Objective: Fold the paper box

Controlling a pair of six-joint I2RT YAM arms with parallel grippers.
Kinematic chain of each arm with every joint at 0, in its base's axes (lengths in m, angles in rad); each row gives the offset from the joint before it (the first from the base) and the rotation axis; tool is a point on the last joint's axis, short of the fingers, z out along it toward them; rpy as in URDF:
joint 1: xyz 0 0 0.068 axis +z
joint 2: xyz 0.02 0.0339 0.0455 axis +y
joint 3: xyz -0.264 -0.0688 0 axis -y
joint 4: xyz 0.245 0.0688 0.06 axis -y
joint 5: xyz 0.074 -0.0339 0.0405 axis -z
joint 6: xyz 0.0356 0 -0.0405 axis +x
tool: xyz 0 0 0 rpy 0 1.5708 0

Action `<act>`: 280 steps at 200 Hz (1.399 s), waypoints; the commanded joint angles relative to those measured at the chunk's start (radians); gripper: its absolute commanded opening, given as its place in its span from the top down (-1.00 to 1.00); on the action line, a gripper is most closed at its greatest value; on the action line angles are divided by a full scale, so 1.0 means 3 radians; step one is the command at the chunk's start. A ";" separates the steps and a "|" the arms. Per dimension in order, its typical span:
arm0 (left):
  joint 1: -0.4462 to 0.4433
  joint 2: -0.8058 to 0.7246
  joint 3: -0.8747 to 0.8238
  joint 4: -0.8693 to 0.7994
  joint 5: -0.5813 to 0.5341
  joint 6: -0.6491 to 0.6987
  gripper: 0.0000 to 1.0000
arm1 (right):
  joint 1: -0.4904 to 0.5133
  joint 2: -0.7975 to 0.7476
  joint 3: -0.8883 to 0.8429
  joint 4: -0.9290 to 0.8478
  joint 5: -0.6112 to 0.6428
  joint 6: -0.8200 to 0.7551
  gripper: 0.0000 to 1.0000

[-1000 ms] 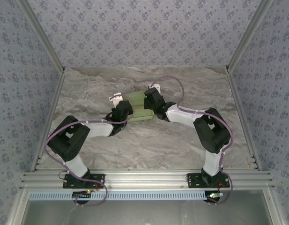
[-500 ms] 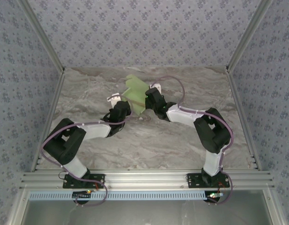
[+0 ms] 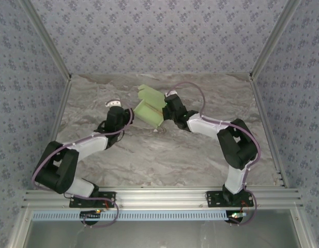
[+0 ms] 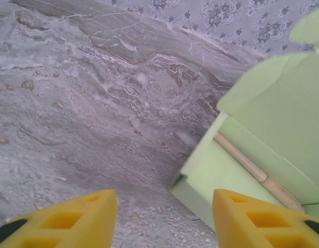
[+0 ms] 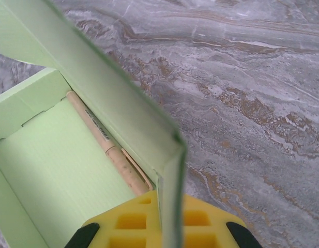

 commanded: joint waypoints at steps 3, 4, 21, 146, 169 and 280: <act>0.0126 -0.0101 0.0070 -0.0197 0.0613 0.0438 -0.08 | -0.0124 -0.0195 0.0018 -0.0299 -0.0477 -0.0528 0.92; 0.0131 -0.0102 0.0072 -0.0197 0.0626 0.0448 -0.08 | -0.0130 -0.0200 0.0019 -0.0309 -0.0490 -0.0536 0.93; 0.0204 -0.0086 0.0112 -0.0183 0.0911 0.0599 -0.11 | -0.0238 -0.0276 0.0036 -0.0517 -0.0816 -0.0889 0.94; 0.0243 0.0329 0.0362 -0.0045 0.2255 0.1740 -0.27 | -0.0773 -0.0481 0.0055 -0.1337 -0.2112 -0.2003 0.95; 0.0243 0.0423 0.0415 0.0026 0.2334 0.1784 -0.22 | -0.0778 -0.0479 0.0055 -0.1340 -0.2104 -0.2041 0.95; 0.0240 0.0682 0.0627 0.0060 0.2545 0.1739 0.88 | -0.0756 -0.0481 0.0204 -0.1253 -0.1968 -0.1948 0.95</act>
